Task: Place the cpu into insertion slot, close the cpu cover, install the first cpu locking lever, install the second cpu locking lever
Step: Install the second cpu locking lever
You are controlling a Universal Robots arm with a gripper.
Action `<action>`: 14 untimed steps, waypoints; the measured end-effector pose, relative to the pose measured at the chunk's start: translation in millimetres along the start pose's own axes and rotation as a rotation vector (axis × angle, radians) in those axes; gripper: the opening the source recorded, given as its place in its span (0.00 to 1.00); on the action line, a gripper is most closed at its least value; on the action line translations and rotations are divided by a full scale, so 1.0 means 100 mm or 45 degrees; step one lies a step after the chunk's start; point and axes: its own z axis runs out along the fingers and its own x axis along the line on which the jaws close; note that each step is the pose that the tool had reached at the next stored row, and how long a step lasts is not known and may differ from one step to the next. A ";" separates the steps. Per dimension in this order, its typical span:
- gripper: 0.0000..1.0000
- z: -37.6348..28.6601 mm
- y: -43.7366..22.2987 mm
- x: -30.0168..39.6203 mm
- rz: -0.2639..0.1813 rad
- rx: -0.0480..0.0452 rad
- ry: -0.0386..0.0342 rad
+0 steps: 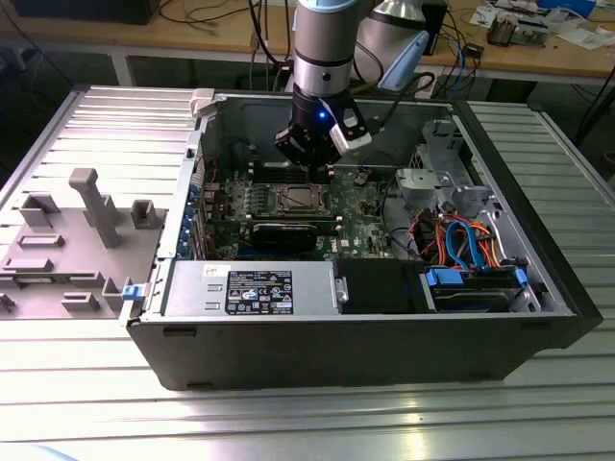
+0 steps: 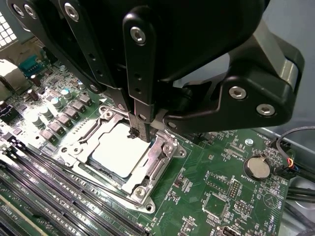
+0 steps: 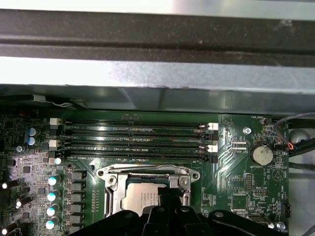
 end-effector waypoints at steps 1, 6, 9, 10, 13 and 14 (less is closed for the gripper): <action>0.11 0.000 0.000 0.000 0.000 0.000 0.0000; 0.11 -0.002 -0.005 0.000 0.000 0.000 0.0003; 0.11 -0.003 -0.017 0.000 0.000 0.000 0.0002; 0.11 -0.002 -0.021 0.001 0.000 0.000 0.0002; 0.11 -0.002 -0.030 0.001 0.000 0.000 0.0002; 0.11 -0.002 -0.036 0.001 0.000 0.000 0.0001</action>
